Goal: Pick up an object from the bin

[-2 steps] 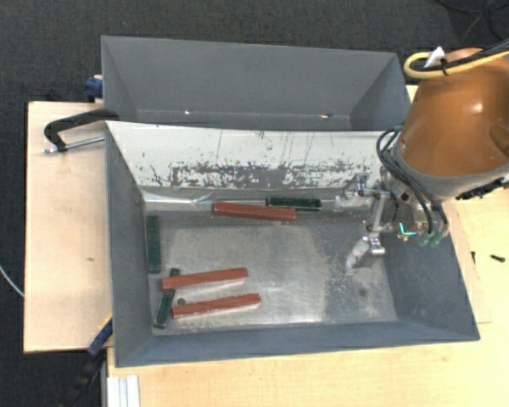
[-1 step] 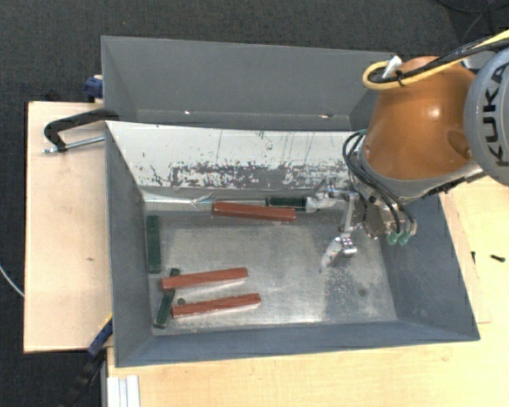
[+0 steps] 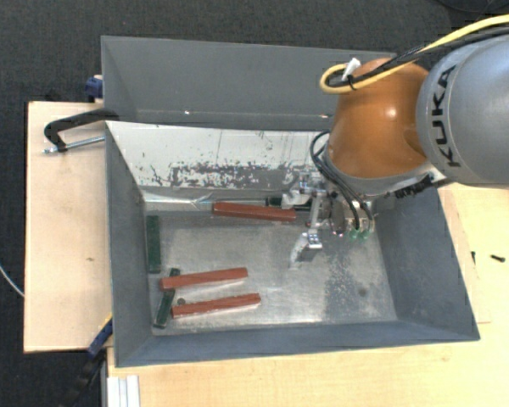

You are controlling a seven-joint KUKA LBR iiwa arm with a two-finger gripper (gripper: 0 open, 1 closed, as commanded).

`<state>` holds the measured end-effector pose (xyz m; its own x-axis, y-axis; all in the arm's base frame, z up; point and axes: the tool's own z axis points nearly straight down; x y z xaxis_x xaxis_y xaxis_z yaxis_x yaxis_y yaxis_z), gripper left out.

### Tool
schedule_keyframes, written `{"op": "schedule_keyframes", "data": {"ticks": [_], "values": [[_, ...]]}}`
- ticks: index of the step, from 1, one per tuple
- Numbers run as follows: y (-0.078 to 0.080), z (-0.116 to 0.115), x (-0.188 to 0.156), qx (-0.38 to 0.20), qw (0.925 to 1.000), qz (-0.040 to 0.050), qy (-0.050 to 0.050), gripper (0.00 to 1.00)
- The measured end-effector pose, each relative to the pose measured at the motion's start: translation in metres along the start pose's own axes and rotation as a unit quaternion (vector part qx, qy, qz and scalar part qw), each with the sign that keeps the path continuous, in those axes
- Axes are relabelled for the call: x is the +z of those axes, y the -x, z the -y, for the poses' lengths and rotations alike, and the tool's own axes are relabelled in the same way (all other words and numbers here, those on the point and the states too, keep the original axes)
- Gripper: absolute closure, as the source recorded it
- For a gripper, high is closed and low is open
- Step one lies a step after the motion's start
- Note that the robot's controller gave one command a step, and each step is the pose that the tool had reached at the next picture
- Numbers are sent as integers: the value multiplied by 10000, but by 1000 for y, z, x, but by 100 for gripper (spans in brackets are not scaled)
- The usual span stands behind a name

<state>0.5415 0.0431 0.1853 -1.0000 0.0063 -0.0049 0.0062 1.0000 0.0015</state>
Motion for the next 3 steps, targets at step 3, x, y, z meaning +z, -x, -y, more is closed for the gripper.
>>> {"op": "schedule_keyframes", "data": {"ticks": [3], "values": [[18,-65,78,-452,9990,-3,5,0]]}}
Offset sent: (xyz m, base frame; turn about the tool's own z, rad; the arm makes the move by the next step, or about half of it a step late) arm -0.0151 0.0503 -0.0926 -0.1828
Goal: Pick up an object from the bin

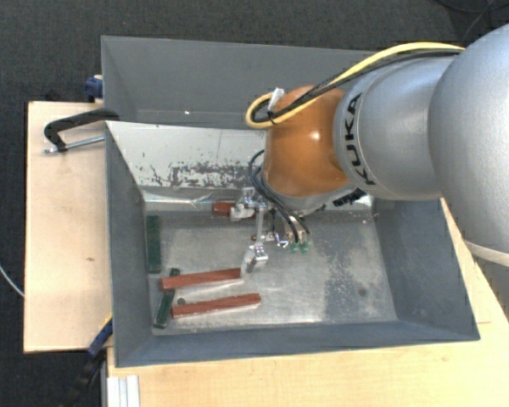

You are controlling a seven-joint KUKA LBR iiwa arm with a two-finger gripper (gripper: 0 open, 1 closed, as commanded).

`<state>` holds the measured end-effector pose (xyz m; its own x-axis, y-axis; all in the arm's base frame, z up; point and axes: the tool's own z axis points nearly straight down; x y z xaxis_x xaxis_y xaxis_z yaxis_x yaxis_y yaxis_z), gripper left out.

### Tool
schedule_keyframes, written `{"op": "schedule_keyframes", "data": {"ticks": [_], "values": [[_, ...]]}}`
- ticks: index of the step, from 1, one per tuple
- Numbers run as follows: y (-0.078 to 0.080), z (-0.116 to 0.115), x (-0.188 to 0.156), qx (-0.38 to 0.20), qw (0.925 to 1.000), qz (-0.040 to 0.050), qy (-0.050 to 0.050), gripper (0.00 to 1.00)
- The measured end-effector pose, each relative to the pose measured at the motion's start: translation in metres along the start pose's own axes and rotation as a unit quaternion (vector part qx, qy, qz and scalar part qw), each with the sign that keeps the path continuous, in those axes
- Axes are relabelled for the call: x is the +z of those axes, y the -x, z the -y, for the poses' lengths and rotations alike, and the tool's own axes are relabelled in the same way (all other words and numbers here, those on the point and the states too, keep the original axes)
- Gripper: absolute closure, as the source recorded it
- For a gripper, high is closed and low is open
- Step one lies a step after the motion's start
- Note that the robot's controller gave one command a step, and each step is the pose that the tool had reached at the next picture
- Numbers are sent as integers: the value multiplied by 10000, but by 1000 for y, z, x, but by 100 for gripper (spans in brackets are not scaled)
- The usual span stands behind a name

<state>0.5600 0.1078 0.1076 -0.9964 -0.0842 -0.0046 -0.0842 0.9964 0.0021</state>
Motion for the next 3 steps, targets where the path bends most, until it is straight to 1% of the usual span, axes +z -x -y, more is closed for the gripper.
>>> {"op": "schedule_keyframes", "data": {"ticks": [1,2,3], "values": [[-35,7,19,-2407,9704,193,9,100],[-36,8,19,-2411,9703,213,8,100],[-32,7,18,-2412,9704,147,15,100]]}}
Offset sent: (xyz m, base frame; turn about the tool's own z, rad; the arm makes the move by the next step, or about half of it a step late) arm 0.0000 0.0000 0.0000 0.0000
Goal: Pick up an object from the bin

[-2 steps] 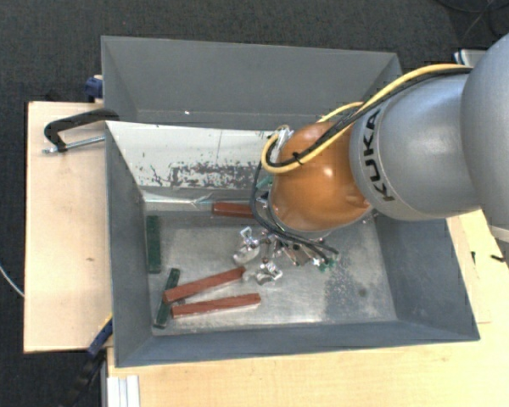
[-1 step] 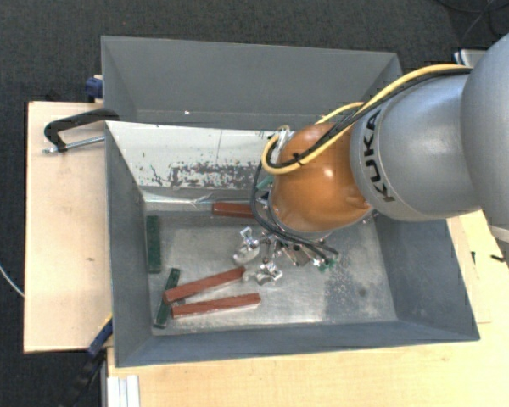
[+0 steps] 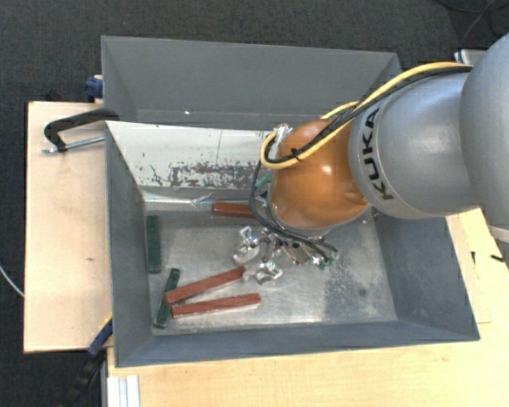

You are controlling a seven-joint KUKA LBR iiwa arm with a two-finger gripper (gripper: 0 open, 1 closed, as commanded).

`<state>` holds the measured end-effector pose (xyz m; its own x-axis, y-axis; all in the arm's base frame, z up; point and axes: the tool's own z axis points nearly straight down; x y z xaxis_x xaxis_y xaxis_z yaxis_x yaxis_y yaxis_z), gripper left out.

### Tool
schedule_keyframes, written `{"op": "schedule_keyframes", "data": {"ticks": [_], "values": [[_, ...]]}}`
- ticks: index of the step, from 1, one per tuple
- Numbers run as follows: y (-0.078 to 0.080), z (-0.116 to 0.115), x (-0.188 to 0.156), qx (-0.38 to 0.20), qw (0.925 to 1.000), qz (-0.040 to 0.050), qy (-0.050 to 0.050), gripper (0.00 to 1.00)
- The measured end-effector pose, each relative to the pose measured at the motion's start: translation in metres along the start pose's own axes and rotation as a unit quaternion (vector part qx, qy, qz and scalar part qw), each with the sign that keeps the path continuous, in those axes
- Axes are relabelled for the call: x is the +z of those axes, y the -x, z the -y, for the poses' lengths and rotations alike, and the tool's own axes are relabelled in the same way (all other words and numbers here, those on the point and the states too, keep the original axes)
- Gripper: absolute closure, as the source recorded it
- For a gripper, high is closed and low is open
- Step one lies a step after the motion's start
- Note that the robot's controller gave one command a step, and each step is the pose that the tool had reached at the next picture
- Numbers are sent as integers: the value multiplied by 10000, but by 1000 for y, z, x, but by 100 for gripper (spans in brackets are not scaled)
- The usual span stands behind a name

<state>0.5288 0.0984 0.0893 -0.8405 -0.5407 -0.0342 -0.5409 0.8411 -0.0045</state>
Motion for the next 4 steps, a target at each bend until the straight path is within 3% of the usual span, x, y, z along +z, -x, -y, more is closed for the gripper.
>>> {"op": "schedule_keyframes", "data": {"ticks": [4], "values": [[0,0,0,0,10000,0,1,100]]}}
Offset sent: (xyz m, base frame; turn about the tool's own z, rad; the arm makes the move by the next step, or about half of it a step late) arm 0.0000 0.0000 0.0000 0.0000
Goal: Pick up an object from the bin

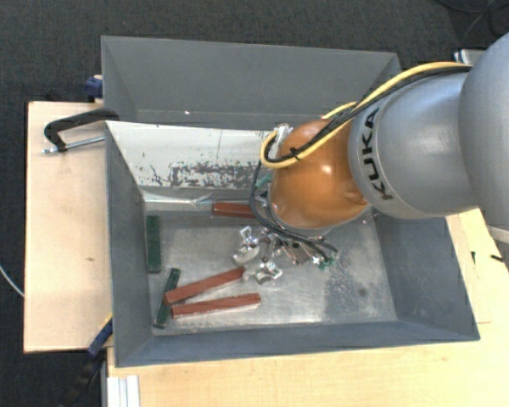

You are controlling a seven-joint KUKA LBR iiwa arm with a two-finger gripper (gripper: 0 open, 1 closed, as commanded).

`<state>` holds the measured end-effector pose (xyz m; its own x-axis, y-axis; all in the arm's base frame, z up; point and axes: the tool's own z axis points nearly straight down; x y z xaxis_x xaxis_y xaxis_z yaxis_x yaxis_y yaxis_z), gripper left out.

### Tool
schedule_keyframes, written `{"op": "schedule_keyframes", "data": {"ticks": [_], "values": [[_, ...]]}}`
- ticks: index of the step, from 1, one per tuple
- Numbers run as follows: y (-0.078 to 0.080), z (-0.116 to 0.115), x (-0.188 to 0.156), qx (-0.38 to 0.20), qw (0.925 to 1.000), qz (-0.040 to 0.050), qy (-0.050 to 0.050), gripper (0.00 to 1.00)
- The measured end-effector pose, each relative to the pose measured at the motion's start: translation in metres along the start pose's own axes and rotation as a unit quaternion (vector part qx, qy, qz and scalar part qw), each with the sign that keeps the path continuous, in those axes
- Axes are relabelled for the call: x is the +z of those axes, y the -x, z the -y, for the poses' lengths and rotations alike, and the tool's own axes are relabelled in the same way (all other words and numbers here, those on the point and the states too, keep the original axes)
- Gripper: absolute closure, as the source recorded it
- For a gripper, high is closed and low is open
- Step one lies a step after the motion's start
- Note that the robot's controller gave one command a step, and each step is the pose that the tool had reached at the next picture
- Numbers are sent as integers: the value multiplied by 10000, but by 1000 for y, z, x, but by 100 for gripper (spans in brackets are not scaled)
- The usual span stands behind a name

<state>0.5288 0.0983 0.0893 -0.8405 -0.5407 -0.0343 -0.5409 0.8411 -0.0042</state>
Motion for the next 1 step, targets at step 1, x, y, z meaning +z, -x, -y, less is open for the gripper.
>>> {"op": "schedule_keyframes", "data": {"ticks": [1], "values": [[0,0,0,0,10000,0,0,100]]}}
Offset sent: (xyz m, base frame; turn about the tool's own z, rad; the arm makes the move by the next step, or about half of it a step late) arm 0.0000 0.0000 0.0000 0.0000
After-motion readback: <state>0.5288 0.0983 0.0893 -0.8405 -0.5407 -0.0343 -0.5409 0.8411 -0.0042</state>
